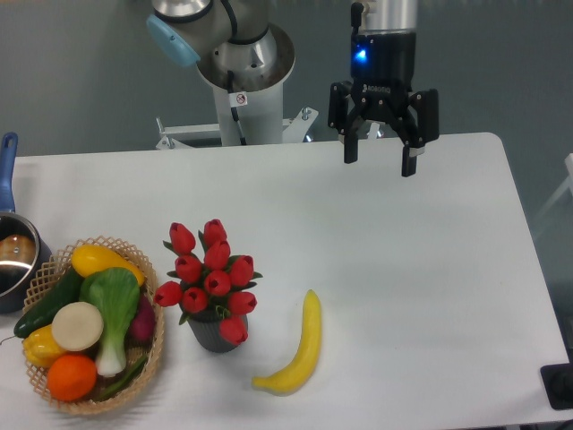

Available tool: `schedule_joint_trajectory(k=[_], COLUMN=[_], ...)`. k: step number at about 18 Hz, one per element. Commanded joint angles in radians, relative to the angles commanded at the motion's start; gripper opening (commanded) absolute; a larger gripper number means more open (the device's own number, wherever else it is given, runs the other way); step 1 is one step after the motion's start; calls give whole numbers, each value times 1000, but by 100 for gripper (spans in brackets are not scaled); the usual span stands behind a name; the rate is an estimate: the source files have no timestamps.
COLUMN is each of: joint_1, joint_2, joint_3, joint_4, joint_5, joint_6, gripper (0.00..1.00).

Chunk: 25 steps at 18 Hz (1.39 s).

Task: Pick up the flowers from the vase
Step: 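Move the open gripper down toward the red tulip stems above the vase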

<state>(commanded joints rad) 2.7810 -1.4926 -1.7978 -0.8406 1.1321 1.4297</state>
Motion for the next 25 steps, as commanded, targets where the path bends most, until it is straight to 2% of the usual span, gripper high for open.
schedule_joint_trajectory(k=[5,8,11,16,19,25], joint_1=[15,18,17,11,3,-63], joint_2=[0,3,5,3,2,0], joint_3=[-1,-52,-64,-94,-110,-218], joint_4=[-5,9,9,9,11,40], joint_5=[-2,-8,-43,-118,-132,-158], joint_6=[-2,-5,-18,-164,-199,-183], gripper=[100,100,100,100,100,100])
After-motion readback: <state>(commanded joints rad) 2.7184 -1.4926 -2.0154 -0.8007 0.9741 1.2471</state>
